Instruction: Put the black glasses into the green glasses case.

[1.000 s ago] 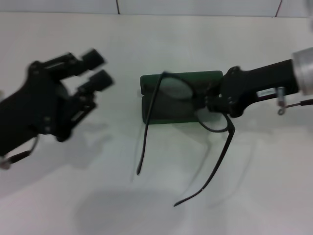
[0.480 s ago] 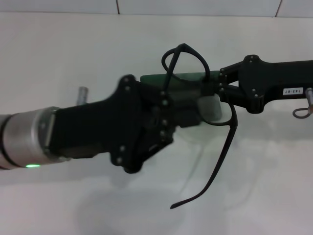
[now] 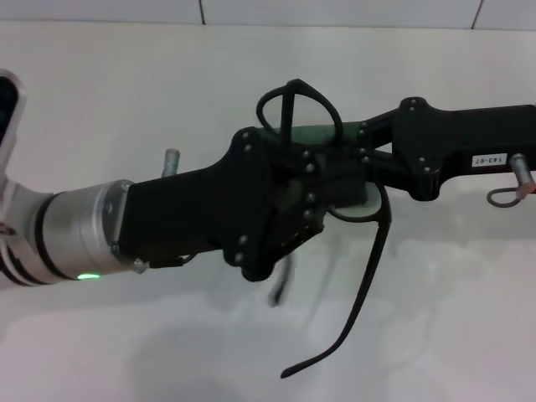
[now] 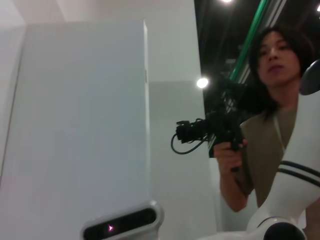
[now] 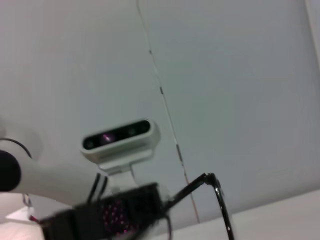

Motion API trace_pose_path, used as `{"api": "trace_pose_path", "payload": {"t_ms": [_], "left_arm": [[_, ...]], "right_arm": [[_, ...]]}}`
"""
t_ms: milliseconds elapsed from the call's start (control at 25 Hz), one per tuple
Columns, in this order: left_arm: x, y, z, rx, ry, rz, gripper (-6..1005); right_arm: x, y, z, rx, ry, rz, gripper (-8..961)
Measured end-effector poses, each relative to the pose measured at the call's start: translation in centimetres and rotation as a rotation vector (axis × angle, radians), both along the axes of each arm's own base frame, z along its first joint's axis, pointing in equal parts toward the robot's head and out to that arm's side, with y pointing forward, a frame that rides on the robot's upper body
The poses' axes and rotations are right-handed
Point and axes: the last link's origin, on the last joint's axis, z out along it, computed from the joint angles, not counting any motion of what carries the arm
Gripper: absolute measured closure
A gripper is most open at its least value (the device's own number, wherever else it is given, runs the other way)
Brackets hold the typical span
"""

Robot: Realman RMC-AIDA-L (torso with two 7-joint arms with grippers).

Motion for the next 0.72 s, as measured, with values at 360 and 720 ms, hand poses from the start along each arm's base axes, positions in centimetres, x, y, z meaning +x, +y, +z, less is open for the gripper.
{"api": "trace_pose_path", "payload": {"t_ms": [360,720], "left_arm": [[0.06,0.32,-0.81,-0.018,0.024,0.024,947],[-0.01,0.66,-1.05,-0.003,0.040,0.040,947]], "right_arm": [[-0.56,-0.10,-0.29,-0.034,0.027,0.022,884],[-0.95,-0.13,-0.39,-0.048,0.033,0.047,884]]}}
